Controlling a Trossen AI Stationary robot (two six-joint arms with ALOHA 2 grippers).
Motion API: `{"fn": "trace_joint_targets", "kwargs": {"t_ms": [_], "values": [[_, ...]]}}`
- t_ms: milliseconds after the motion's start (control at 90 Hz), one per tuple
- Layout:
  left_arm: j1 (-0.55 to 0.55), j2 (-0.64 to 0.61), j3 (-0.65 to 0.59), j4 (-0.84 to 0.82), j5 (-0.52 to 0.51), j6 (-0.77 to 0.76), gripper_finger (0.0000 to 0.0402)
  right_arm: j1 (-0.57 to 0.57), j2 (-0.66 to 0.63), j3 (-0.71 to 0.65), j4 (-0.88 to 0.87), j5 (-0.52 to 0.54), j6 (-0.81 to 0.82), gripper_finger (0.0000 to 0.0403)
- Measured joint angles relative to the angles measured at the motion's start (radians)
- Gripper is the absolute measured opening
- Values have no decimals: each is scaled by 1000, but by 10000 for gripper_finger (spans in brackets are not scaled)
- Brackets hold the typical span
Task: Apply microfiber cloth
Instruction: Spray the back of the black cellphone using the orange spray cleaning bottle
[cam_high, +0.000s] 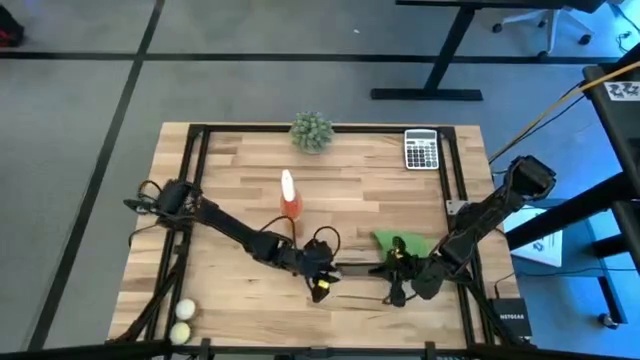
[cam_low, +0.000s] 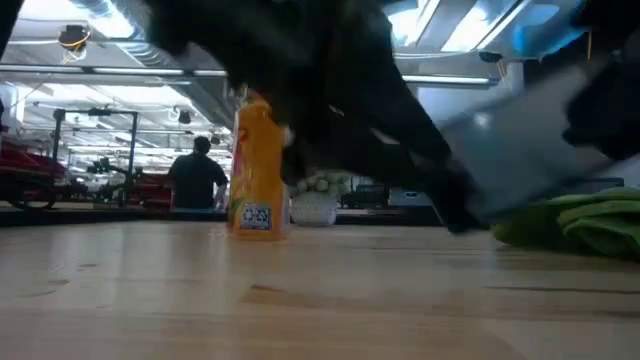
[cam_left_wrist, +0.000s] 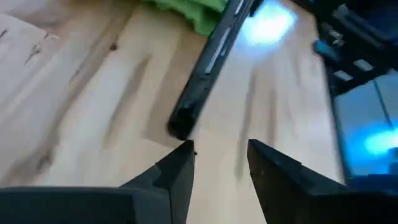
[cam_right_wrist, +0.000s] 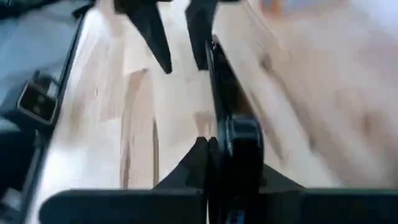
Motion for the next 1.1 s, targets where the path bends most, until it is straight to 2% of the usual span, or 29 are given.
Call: {"fn": "trace_joint_targets", "kwargs": {"t_ms": [78,156,256,344,422,489,667,922,1100], "values": [[-28,-41,2,-16,-66,-33,131,0,0,64,-104,79,-137,8],[-69,-70,2,-29,-183,-71,131,0,0,131,-233,212,-241,5],[-127,-100,1,-8,-425,-128,131,0,0,201,-362,419,-349,5],[-167,-108,2,93,-658,-176,131,-6,0,238,-384,585,-479,5],[-177,-107,1,209,-768,-170,131,-21,0,254,-379,669,-595,5],[-167,-107,2,306,-776,-147,131,-37,0,265,-367,705,-676,5],[-120,-107,2,480,-710,-111,131,-71,29,277,-302,766,-883,4],[-58,-107,2,523,-687,-135,131,-79,91,278,-84,796,-1228,4],[-23,-107,2,518,-652,-164,131,-80,112,278,6,815,-1360,4]]}}
